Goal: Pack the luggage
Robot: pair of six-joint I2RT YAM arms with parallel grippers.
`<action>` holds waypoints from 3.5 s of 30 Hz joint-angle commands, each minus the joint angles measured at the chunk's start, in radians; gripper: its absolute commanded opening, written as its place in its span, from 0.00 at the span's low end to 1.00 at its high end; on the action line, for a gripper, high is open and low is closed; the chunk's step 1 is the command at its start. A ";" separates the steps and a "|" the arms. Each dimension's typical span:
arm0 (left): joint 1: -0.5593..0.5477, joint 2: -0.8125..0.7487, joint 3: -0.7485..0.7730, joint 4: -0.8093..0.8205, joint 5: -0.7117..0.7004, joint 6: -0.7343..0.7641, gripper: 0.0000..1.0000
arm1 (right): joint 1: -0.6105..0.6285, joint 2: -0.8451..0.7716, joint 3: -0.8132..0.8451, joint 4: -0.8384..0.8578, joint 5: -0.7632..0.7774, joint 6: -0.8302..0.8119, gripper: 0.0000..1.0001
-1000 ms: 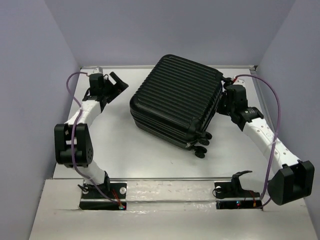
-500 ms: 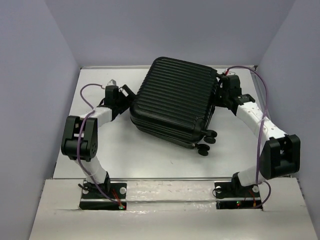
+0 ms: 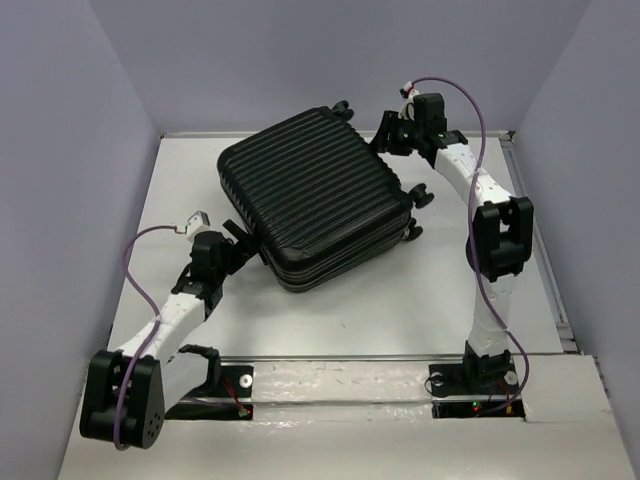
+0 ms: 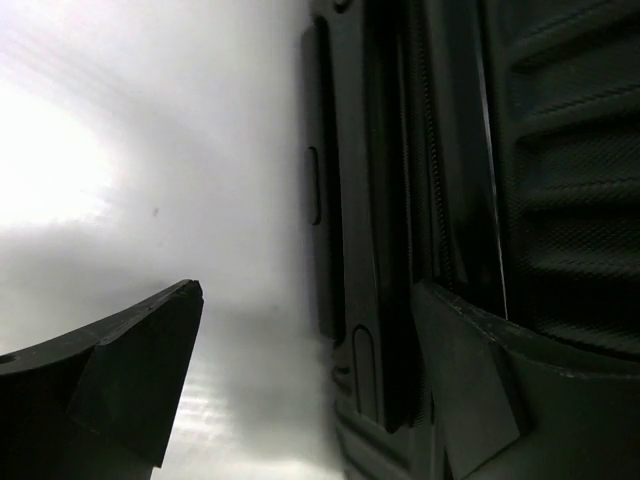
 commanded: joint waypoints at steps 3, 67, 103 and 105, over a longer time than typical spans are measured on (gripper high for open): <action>-0.064 -0.152 0.130 -0.052 0.096 0.038 0.99 | 0.152 0.027 0.217 -0.008 -0.322 0.195 0.77; -0.061 -0.463 0.004 -0.221 0.435 0.084 0.62 | -0.325 -0.191 -0.966 1.270 -0.790 0.110 0.42; -0.298 -0.097 0.160 0.095 0.311 -0.002 0.57 | 0.447 -0.709 -1.389 0.959 -0.035 0.084 0.07; -0.309 -0.089 0.166 0.098 0.308 -0.004 0.57 | 0.496 -0.699 -1.362 0.957 0.020 0.099 0.07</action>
